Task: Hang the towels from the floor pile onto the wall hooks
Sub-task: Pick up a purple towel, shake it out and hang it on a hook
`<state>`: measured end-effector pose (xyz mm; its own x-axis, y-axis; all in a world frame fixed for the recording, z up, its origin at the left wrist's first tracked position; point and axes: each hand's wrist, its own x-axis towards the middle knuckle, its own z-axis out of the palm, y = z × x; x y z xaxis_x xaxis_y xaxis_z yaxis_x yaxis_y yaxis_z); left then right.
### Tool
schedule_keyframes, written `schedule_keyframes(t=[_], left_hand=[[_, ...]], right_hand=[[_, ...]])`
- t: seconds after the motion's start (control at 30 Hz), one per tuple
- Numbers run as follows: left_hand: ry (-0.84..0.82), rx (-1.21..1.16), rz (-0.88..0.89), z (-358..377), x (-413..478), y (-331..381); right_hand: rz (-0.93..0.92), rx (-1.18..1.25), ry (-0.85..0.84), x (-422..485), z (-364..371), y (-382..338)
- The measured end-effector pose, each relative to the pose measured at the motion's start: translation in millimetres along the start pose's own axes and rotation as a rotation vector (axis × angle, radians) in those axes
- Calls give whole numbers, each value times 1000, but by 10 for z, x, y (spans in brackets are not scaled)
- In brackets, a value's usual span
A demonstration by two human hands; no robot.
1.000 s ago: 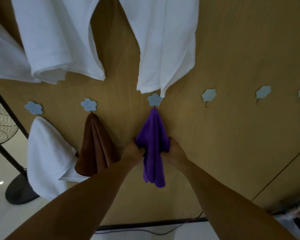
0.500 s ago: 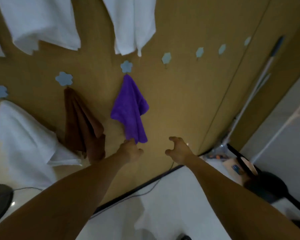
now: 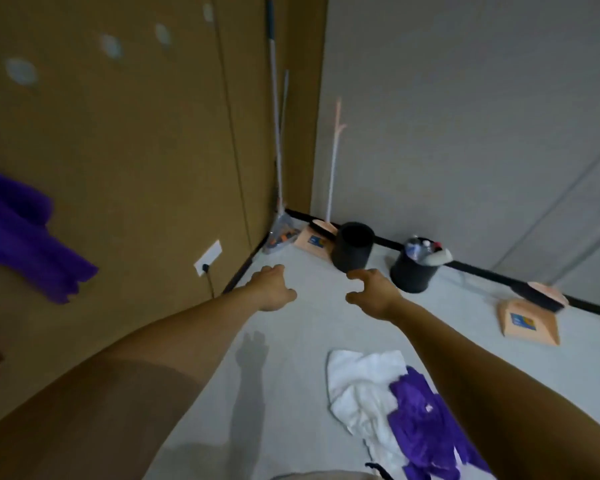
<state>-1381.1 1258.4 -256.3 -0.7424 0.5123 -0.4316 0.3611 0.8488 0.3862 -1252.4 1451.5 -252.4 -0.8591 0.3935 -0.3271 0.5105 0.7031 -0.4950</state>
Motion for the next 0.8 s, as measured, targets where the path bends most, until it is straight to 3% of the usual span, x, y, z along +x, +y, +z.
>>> schedule_keyframes(t=[0.17,0.37,0.63,0.8], left_hand=[[-145,97,134,773,146,1303],[-296,136,262,1740,281,2260],[-452,113,194,3044,860,2370],[-551,111,179,4160,1496,2152]], right_hand=[[243,92,15,-417,-342,1391],[369,183,4,-648,-425,2536],[549,271,-158,-624,474,3643],[687,369,-198,-322,1484,4370]])
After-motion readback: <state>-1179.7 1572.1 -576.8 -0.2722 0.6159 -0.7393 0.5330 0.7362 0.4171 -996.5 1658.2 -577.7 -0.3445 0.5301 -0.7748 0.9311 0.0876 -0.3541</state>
